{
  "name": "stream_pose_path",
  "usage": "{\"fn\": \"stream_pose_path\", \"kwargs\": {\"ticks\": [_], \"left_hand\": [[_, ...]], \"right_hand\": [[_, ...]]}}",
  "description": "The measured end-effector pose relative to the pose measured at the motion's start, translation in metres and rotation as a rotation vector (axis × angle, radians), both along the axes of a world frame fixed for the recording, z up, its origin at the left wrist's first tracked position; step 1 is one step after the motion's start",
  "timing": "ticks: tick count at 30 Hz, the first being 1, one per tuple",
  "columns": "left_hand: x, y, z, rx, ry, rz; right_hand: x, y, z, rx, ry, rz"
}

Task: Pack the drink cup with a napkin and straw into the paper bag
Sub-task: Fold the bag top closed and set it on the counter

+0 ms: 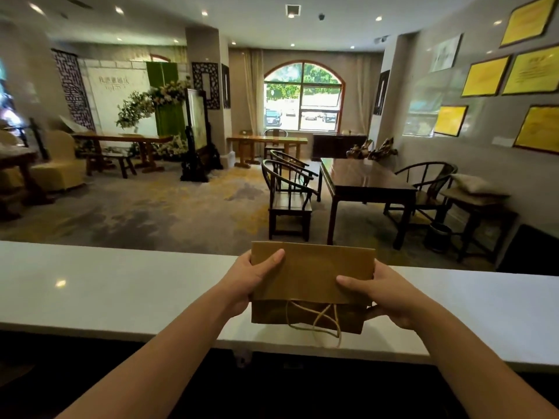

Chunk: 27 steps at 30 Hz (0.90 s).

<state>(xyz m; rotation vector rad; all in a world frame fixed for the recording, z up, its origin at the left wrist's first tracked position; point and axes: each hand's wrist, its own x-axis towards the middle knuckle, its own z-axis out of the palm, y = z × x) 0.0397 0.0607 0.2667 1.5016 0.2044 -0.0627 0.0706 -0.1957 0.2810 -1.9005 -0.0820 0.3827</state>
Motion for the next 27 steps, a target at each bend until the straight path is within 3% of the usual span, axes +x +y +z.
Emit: {"fn": "stream_pose_path", "kwargs": {"ticks": [17,27], "left_hand": [[0.034,0.009,-0.077,-0.036,0.095,-0.088],[0.040,0.017,-0.066,0.215,0.003,-0.036]], "right_hand": [[0.044,-0.007,-0.080,-0.010,0.155,0.000],[0.047,-0.009,-0.085,0.068,-0.073,-0.115]]}}
